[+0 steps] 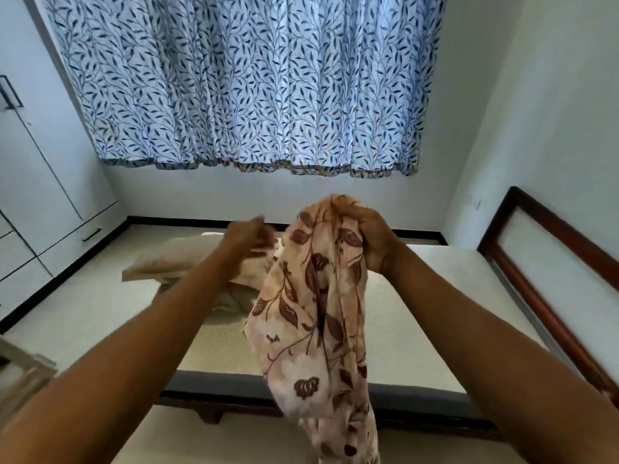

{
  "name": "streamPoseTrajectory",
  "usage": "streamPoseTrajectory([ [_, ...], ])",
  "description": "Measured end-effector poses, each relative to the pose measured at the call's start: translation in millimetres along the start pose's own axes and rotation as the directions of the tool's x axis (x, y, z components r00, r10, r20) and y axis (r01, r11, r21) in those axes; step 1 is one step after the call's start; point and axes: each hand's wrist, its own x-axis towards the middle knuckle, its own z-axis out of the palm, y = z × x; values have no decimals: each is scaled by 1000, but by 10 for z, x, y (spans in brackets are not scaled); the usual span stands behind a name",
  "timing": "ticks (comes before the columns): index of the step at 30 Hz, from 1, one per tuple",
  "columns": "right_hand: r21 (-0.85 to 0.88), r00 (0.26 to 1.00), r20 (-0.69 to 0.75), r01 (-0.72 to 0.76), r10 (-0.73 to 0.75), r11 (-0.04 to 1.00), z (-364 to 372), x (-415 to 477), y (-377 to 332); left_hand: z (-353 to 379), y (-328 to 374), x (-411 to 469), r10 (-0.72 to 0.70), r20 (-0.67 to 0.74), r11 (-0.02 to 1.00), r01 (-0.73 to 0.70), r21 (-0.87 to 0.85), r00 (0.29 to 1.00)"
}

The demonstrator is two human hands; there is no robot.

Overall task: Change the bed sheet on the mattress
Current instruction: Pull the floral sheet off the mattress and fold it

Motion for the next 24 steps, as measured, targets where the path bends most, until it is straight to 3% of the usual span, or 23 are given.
streamPoseTrajectory([
  [3,4,997,-49,59,-59,998,-5,100,-88,-111,-662,-271,-260,47,965,261,-30,965],
  [5,0,995,-69,72,-71,997,32,164,-138,-146,-993,-508,-429,236,900,434,31,872],
  [7,-4,994,-85,69,-69,998,114,216,-211,-85,-1142,-700,-483,396,869,483,107,781],
  [9,-10,994,-65,89,-89,996,164,289,-311,26,-1096,-800,-373,478,897,440,-32,795],
  [12,76,982,74,166,-172,983,93,294,-506,41,-742,-699,-163,367,868,310,-389,916],
  [14,102,976,118,169,-180,980,-92,261,-484,-93,-397,-556,-13,342,821,205,-532,940],
  [16,-169,999,-8,44,-46,985,-317,176,-181,-262,-184,-346,91,238,868,40,-494,967],
  [18,-463,973,-212,-185,94,867,-507,39,159,-321,39,-367,118,84,955,-90,-281,989],
  [20,-611,952,-272,-284,141,739,-680,-50,258,-320,200,-406,192,-56,973,-197,-118,980],
  [22,-603,957,-279,-238,78,762,-778,-99,63,-368,260,-341,221,-113,956,-238,-171,969],
  [24,-407,948,-317,-116,-21,906,-871,-141,-202,-465,305,-282,270,-33,916,-267,-299,962],
])
